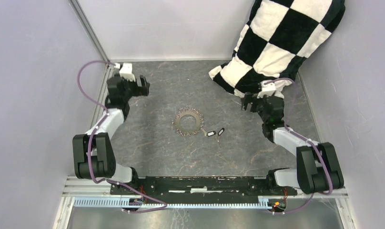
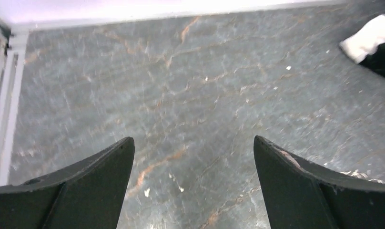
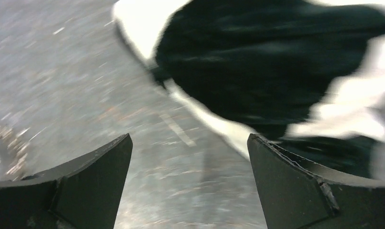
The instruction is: Put the keys on the keyring
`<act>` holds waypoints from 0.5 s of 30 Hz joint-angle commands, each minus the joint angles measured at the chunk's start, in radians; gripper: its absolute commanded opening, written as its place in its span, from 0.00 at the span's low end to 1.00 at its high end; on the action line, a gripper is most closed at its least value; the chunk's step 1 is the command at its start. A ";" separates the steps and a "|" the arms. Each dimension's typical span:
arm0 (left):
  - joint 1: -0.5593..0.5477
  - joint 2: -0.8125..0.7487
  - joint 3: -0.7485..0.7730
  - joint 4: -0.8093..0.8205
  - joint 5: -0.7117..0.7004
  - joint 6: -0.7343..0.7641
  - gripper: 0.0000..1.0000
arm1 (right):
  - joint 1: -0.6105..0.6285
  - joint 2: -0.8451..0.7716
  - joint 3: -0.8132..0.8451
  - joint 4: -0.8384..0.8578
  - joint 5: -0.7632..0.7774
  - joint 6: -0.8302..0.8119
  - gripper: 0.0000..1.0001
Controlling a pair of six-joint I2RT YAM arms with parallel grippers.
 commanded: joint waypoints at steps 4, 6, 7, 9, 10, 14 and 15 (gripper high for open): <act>0.008 0.061 0.312 -0.728 0.169 0.098 1.00 | 0.153 0.260 0.260 -0.144 -0.626 -0.081 0.91; 0.010 0.056 0.325 -0.776 0.213 0.097 1.00 | 0.205 0.331 0.354 -0.234 -0.666 -0.157 0.84; 0.009 0.049 0.326 -0.802 0.229 0.098 1.00 | 0.230 0.369 0.394 -0.271 -0.682 -0.197 0.83; 0.009 0.033 0.327 -0.834 0.267 0.104 1.00 | 0.264 0.437 0.477 -0.341 -0.709 -0.250 0.83; 0.009 0.025 0.327 -0.851 0.277 0.110 1.00 | 0.274 0.470 0.503 -0.359 -0.722 -0.265 0.84; 0.010 -0.006 0.321 -0.907 0.308 0.136 1.00 | 0.279 0.569 0.580 -0.391 -0.795 -0.288 0.82; 0.008 -0.012 0.320 -0.927 0.322 0.152 1.00 | 0.281 0.588 0.597 -0.403 -0.821 -0.294 0.81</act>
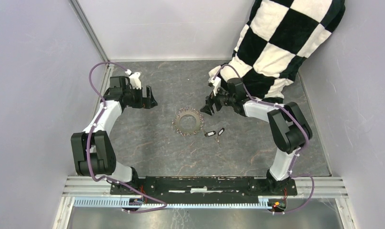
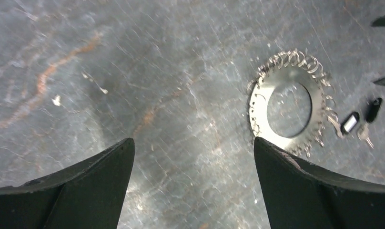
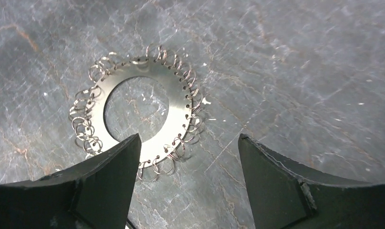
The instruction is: Put the keys on the keyring
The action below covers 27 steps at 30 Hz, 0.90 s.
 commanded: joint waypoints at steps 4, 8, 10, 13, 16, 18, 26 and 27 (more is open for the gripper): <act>0.003 -0.080 0.003 -0.169 0.134 0.129 1.00 | 0.003 0.136 0.128 -0.155 -0.168 -0.118 0.77; 0.004 -0.103 0.000 -0.189 0.139 0.147 1.00 | 0.006 0.191 0.182 -0.207 -0.187 -0.142 0.73; 0.003 -0.111 0.004 -0.198 0.140 0.152 1.00 | 0.007 0.212 0.198 -0.227 -0.190 -0.153 0.72; 0.004 -0.121 0.010 -0.212 0.156 0.165 0.92 | 0.008 0.238 0.217 -0.249 -0.187 -0.164 0.71; 0.004 -0.123 0.022 -0.232 0.179 0.174 0.84 | 0.007 0.261 0.240 -0.279 -0.190 -0.181 0.70; 0.003 -0.123 0.027 -0.240 0.190 0.177 0.84 | 0.007 0.276 0.253 -0.312 -0.192 -0.196 0.67; 0.001 -0.117 0.043 -0.267 0.211 0.181 0.82 | 0.007 0.302 0.275 -0.332 -0.199 -0.208 0.52; 0.002 -0.113 0.050 -0.274 0.212 0.182 0.82 | 0.008 0.303 0.274 -0.332 -0.204 -0.207 0.48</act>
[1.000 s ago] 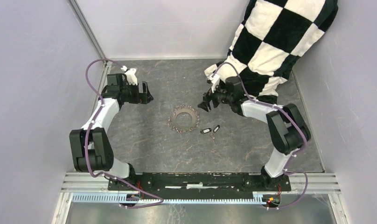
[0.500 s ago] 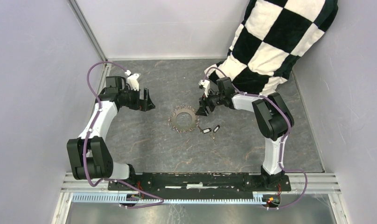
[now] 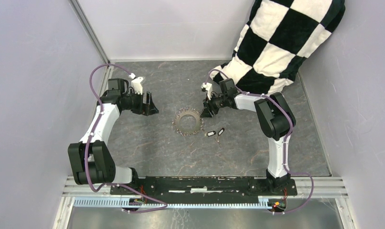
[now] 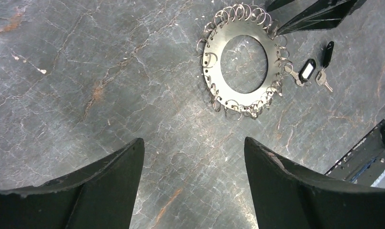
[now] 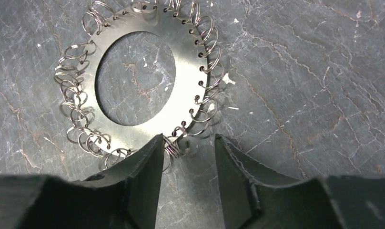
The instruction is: Put the keys on the keyring
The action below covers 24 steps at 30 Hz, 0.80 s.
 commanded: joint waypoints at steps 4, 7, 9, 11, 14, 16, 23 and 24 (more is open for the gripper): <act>0.001 0.001 0.067 -0.056 0.039 0.045 0.82 | 0.011 0.014 0.030 -0.025 -0.049 -0.017 0.36; 0.000 0.007 0.075 -0.057 0.033 0.042 0.81 | 0.022 -0.004 0.015 -0.025 -0.049 -0.021 0.27; 0.001 0.011 0.083 -0.056 0.031 0.036 0.81 | 0.027 -0.020 0.005 -0.020 -0.050 -0.018 0.22; -0.001 0.010 0.087 -0.056 0.032 0.033 0.81 | 0.032 -0.040 -0.007 -0.001 -0.054 -0.010 0.14; -0.005 0.004 0.093 -0.056 0.027 0.032 0.80 | 0.038 -0.087 -0.032 0.035 -0.043 0.011 0.00; -0.009 -0.003 0.100 -0.066 0.028 0.037 0.80 | 0.046 -0.121 -0.054 0.057 -0.038 0.023 0.00; -0.015 -0.045 0.109 -0.150 0.190 0.180 0.87 | 0.160 -0.328 -0.150 0.083 0.070 -0.010 0.00; -0.016 -0.056 0.112 -0.184 0.233 0.234 0.90 | 0.185 -0.363 -0.167 0.087 0.102 -0.014 0.00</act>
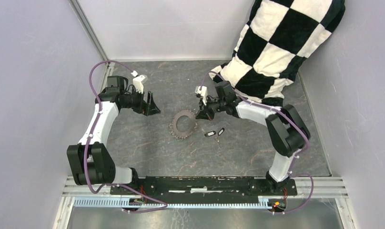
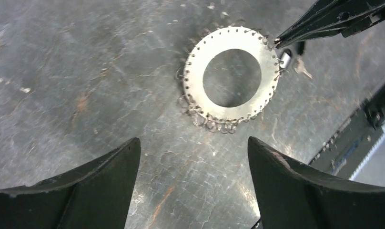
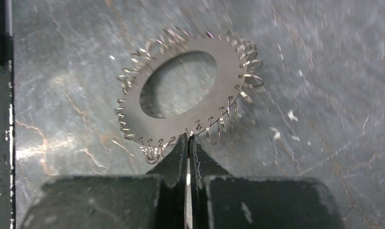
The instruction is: Put the keys on the keyring
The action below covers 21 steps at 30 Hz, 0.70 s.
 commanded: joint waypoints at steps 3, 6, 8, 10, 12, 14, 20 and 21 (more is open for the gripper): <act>-0.007 -0.091 0.060 -0.220 0.263 0.364 0.96 | 0.155 -0.241 -0.078 0.086 0.165 -0.035 0.00; -0.010 -0.111 0.118 -0.477 0.306 0.634 1.00 | 0.229 -0.331 -0.127 0.122 0.247 -0.036 0.00; -0.014 -0.116 0.153 -0.638 0.316 0.815 1.00 | 0.281 -0.376 -0.147 0.138 0.301 -0.044 0.00; -0.019 -0.127 0.177 -0.762 0.330 0.954 1.00 | 0.337 -0.411 -0.151 0.146 0.339 -0.056 0.00; -0.029 -0.157 0.179 -0.775 0.341 0.956 0.97 | 0.384 -0.436 -0.146 0.153 0.376 -0.071 0.01; -0.045 -0.196 0.175 -0.775 0.351 0.976 0.90 | 0.432 -0.450 -0.135 0.156 0.415 -0.093 0.00; -0.146 -0.306 0.136 -0.774 0.390 1.007 0.61 | 0.527 -0.495 -0.118 0.199 0.509 -0.128 0.00; -0.161 -0.318 0.133 -0.774 0.393 1.001 0.61 | 0.538 -0.506 -0.125 0.217 0.515 -0.129 0.00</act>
